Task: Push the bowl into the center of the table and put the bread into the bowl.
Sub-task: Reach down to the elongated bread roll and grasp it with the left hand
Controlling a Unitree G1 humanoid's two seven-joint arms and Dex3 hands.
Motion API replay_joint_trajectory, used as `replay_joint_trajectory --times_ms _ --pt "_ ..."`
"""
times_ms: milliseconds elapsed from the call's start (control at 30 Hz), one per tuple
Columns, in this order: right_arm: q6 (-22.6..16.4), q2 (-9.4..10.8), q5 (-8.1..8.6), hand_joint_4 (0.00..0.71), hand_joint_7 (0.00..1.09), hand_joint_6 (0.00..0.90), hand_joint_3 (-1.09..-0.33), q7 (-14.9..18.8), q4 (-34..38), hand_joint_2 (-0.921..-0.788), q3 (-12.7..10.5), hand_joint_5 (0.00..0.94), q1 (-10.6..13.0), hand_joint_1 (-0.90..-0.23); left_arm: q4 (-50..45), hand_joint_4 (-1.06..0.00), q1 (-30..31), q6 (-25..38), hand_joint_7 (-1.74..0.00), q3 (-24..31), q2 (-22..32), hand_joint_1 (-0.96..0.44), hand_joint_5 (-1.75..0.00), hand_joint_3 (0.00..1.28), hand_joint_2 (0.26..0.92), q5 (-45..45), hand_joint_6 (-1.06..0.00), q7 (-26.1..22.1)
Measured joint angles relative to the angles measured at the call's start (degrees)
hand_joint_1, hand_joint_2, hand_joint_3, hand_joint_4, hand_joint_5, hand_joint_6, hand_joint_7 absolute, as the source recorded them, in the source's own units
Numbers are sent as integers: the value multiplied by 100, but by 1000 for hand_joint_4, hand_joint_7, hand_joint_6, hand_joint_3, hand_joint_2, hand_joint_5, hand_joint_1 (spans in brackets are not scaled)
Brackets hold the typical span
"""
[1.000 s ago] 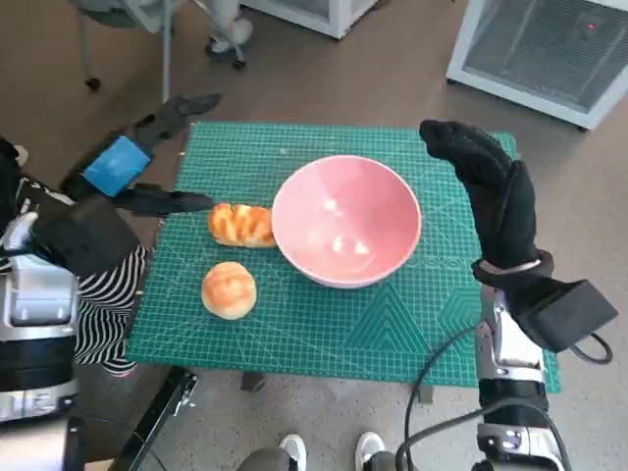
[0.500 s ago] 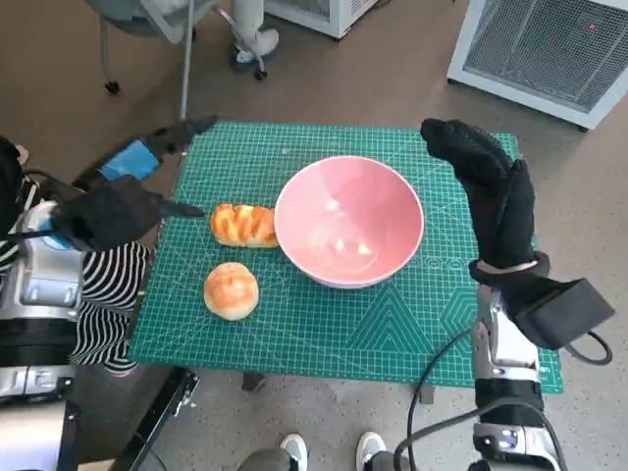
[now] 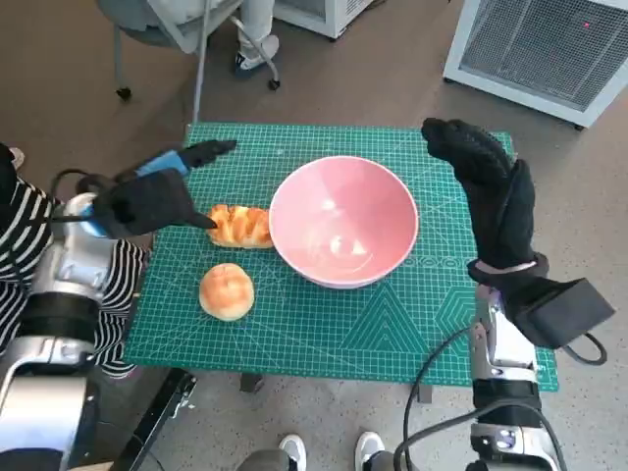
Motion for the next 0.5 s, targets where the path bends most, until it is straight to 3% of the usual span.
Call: replay_joint_trajectory --times_ms 500 --pt "0 -67 4 201 549 64 -719 11 -6 -921 -23 2 6 -818 1267 -138 -695 378 -2 -673 -528 -163 -1 9 720 648 -288 300"
